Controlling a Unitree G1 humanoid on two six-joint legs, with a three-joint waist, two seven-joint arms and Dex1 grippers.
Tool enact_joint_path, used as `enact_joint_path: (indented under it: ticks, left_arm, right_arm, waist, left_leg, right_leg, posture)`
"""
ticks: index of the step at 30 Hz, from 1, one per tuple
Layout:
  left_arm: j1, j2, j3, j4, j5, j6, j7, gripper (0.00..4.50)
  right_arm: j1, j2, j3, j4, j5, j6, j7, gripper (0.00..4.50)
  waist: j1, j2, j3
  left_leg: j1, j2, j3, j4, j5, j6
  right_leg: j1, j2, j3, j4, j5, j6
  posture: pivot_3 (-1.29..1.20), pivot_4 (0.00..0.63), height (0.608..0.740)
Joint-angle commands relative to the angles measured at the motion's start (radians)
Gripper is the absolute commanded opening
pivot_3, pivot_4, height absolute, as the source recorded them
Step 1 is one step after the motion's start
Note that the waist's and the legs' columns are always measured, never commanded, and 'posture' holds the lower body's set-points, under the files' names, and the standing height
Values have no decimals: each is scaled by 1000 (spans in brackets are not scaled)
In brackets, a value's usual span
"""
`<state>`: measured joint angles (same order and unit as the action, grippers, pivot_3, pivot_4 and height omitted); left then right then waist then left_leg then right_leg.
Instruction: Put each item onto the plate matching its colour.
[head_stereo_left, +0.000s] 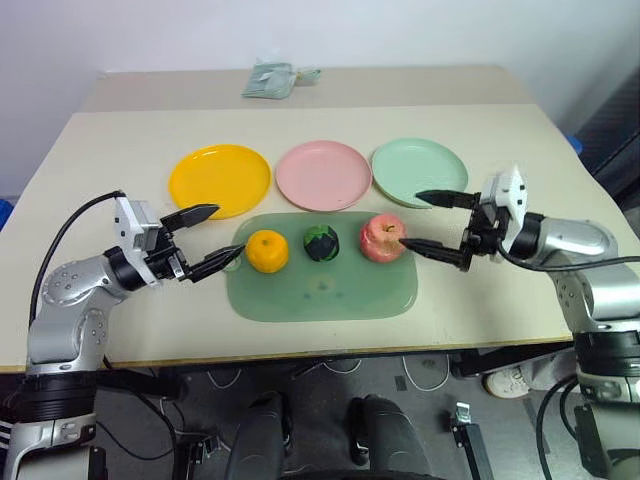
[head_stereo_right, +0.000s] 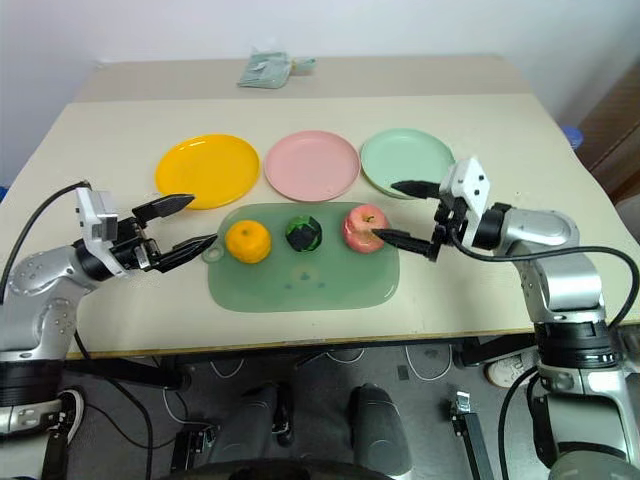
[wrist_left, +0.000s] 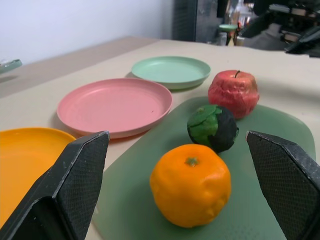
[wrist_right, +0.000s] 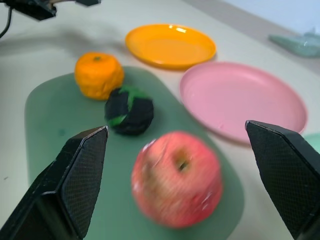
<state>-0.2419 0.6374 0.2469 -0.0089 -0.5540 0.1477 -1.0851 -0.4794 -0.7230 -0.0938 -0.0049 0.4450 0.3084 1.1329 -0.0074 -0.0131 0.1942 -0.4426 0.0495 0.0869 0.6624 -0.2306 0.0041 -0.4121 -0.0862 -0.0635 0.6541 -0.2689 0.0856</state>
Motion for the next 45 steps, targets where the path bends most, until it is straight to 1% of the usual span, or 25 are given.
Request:
enact_joint_path:
  ticks: [1, 3, 6, 12, 13, 14, 16, 18, 19, 20, 21, 27, 34, 36, 40, 42, 45]
  left_arm:
    - [12, 7, 21, -27, -2, -17, 8, 4500]
    - [27, 13, 31, -33, -9, -16, 5, 4500]
    - [28, 31, 43, -19, -15, -16, -7, 4500]
    - [11, 55, 58, 0, -23, -17, -18, 4500]
    - [12, 56, 56, -2, -19, -19, -16, 4500]
    - [17, 60, 61, 5, -16, -27, -23, 4500]
    - [18, 67, 72, 16, -17, -30, -28, 4500]
    - [9, 71, 74, 7, -23, -16, -21, 4500]
    - [1, 70, 72, 6, -22, -11, -17, 4500]
    - [-11, 64, 61, 2, -13, -7, -5, 4500]
    - [-21, 61, 53, 2, -10, -3, -3, 4500]
    - [-83, 56, 20, 54, 13, -7, -14, 4500]
    - [-139, 35, -37, 101, 22, 6, -36, 4500]
    - [-151, 37, -51, 117, 28, 6, -51, 4500]
    - [-211, 40, -83, 184, 49, 2, -76, 4500]
    - [-255, 27, -122, 241, 91, -12, -82, 4500]
    - [-295, -12, -152, 288, 117, -34, -83, 4500]
  right_arm:
    - [-12, -3, -5, 4, 1, -16, 4, 4472]
    - [-17, 8, 3, 4, -7, -25, -4, 4472]
    - [-41, 30, 7, 5, -4, 19, -51, 4472]
    - [-66, 69, 23, 3, -2, 37, -73, 4472]
    - [-77, 78, 21, 14, 4, 42, -76, 4472]
    - [-82, 93, 19, 12, 10, 48, -89, 4472]
    - [-99, 120, 6, 26, 11, 68, -138, 4472]
    - [-109, 123, 11, 34, -9, 54, -149, 4472]
    - [-110, 124, 11, 30, -7, 56, -150, 4472]
    - [-107, 118, 12, 35, -13, 42, -144, 4472]
    - [-103, 117, 14, 34, -12, 42, -145, 4472]
    - [-68, 124, 30, -10, -25, 28, -160, 4472]
    - [13, 100, 15, -128, 4, 65, -163, 4472]
    - [51, 86, 8, -183, 34, 108, -160, 4472]
    - [91, 79, -1, -275, 62, 138, -177, 4472]
    - [104, 63, -11, -316, 92, 158, -165, 4472]
    - [112, 47, -15, -354, 118, 175, -161, 4472]
  waist:
    - [1, 0, 0]
    - [-2, 0, 0]
    - [-4, 0, 0]
    - [-4, 1, 1]
    - [-14, 2, 0]
    - [-22, 4, 2]
    - [-34, 5, 2]
    - [-28, 7, 4]
    - [-18, 7, 4]
    - [-6, 7, 4]
    - [1, 7, 4]
    - [15, 7, 4]
    - [20, 7, 4]
    - [20, 7, 4]
    - [20, 7, 4]
    - [22, 7, 4]
    - [21, 7, 4]
  left_leg:
    - [0, 0, 0, 0, 0, 0]
    - [0, 0, 0, 0, 0, 0]
    - [0, 0, 0, 0, 0, 0]
    - [0, 0, -1, 0, 0, 0]
    - [0, -7, -11, -1, 0, 0]
    - [0, -14, -23, -4, 3, 1]
    - [0, -38, -66, -13, 13, 1]
    - [-1, -64, -108, -18, 20, -3]
    - [-1, -60, -108, -16, 21, -4]
    - [-1, -59, -105, -17, 22, -5]
    - [-1, -58, -102, -17, 22, -6]
    - [0, -57, -91, -16, 21, -4]
    - [0, -56, -89, -16, 20, -3]
    - [0, -56, -88, -16, 20, -3]
    - [0, -55, -88, -16, 20, -3]
    - [0, -55, -88, -16, 20, -3]
    - [0, -55, -88, -15, 20, -3]
  right_leg:
    - [0, 0, 0, 0, 0, 0]
    - [0, -1, 0, 0, 0, 0]
    - [0, 0, 0, 0, 0, 0]
    - [0, -1, 0, 0, 0, 0]
    - [6, -4, -8, -2, 0, 0]
    - [12, -10, -22, -3, -1, 2]
    - [24, -17, -41, -4, -4, 6]
    - [29, -18, -43, -4, -9, 12]
    - [23, -17, -38, -3, -13, 11]
    - [25, -17, -34, -1, -12, 11]
    - [23, -17, -32, 2, -12, 11]
    - [20, -17, -22, 1, -10, 8]
    - [18, -16, -20, 1, -10, 8]
    - [18, -16, -20, 1, -10, 8]
    - [18, -16, -20, 1, -10, 8]
    - [18, -16, -20, 1, -10, 7]
    - [19, -15, -20, 1, -10, 7]
  posture:
    - [0, 150, 740]
    - [0, 150, 740]
    - [0, 150, 740]
    - [0, 150, 740]
    - [0, 150, 740]
    - [0, 150, 740]
    - [0, 150, 740]
    - [0, 150, 740]
    - [0, 150, 740]
    - [0, 150, 740]
    - [0, 150, 740]
    - [0, 150, 740]
    - [0, 150, 740]
    - [0, 150, 740]
    - [0, 150, 740]
    - [0, 150, 740]
    - [0, 150, 740]
